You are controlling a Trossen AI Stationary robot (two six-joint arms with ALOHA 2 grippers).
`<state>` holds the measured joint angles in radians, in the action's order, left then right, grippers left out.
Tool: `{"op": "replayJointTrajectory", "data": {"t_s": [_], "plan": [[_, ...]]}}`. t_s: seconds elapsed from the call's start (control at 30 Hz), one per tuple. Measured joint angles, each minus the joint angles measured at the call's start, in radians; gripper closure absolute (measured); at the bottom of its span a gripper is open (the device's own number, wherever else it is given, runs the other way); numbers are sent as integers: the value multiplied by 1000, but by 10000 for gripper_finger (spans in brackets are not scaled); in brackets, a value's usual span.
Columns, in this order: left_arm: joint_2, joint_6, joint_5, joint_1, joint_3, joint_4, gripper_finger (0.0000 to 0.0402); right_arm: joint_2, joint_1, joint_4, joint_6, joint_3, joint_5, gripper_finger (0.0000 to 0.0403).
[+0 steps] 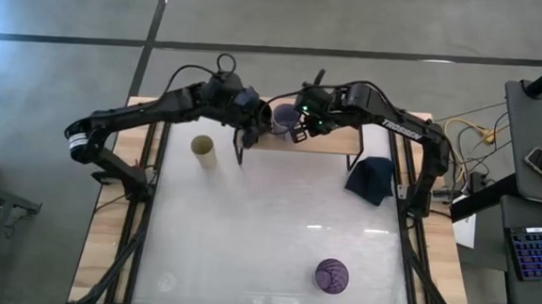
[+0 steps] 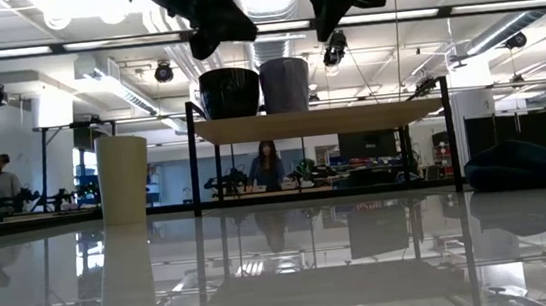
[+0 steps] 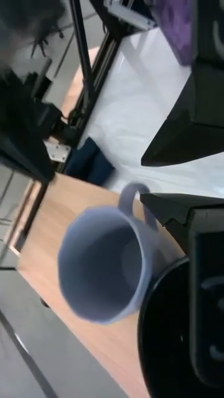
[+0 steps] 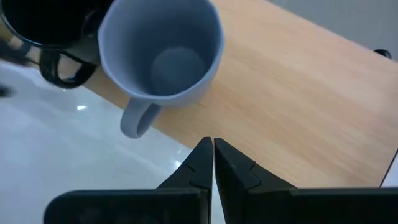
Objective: Stack small to large cups/mugs on shelf
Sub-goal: Put the violet mug on the shelf
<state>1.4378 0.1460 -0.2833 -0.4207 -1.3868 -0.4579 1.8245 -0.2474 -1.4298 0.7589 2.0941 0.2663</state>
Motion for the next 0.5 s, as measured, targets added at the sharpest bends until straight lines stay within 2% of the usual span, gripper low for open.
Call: {"op": "replayJointTrajectory", "data": {"t_s": [0.5], "plan": [[19, -26, 7, -109, -6, -24, 336, -50, -8, -2, -5, 11, 50, 394]]}}
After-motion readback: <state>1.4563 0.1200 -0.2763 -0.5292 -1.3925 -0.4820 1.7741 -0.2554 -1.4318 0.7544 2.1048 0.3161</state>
